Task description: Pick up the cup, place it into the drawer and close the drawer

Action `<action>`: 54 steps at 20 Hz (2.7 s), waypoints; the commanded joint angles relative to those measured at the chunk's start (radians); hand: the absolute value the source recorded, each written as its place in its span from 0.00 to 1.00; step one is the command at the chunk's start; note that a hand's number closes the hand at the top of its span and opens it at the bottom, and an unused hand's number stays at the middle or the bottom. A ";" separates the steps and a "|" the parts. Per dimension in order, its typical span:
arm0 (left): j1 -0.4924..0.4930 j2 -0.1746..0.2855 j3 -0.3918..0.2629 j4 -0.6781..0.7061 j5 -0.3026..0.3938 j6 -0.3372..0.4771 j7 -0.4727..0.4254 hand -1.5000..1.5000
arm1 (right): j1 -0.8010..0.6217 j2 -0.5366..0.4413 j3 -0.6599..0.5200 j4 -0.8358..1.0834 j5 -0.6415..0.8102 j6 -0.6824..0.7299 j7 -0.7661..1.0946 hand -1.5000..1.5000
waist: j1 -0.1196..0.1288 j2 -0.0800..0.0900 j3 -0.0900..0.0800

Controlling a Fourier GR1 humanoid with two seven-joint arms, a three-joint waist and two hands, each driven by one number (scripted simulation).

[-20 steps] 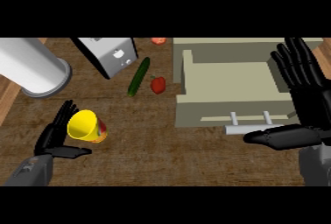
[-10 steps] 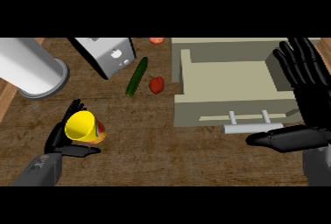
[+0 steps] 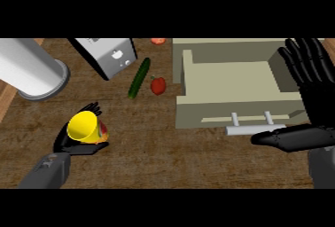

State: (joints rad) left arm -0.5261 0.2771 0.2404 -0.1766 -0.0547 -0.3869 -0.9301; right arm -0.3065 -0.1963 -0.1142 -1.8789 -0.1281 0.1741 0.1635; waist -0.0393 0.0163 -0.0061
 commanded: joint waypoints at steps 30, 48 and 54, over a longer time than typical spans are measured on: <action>-0.227 -0.241 0.003 -0.447 0.092 0.277 0.055 1.00 | 0.076 -0.038 -0.076 0.057 -0.028 0.055 -0.093 0.00 | 0.042 -0.023 0.008; -0.706 -0.277 -0.217 -0.440 0.196 0.641 0.589 1.00 | 0.047 -0.010 -0.033 0.010 0.014 0.015 -0.053 0.00 | 0.001 -0.009 0.007; -0.809 -0.277 -0.340 -0.262 0.293 0.732 0.659 1.00 | -0.020 -0.020 -0.046 0.113 0.008 0.032 -0.099 0.00 | -0.030 0.003 0.008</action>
State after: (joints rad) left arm -1.2690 0.0003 -0.0603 -0.5567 0.1953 0.3047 -0.2902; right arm -0.2745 -0.2205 -0.1674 -1.8092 -0.1248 0.2119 0.0653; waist -0.0560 0.0109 0.0015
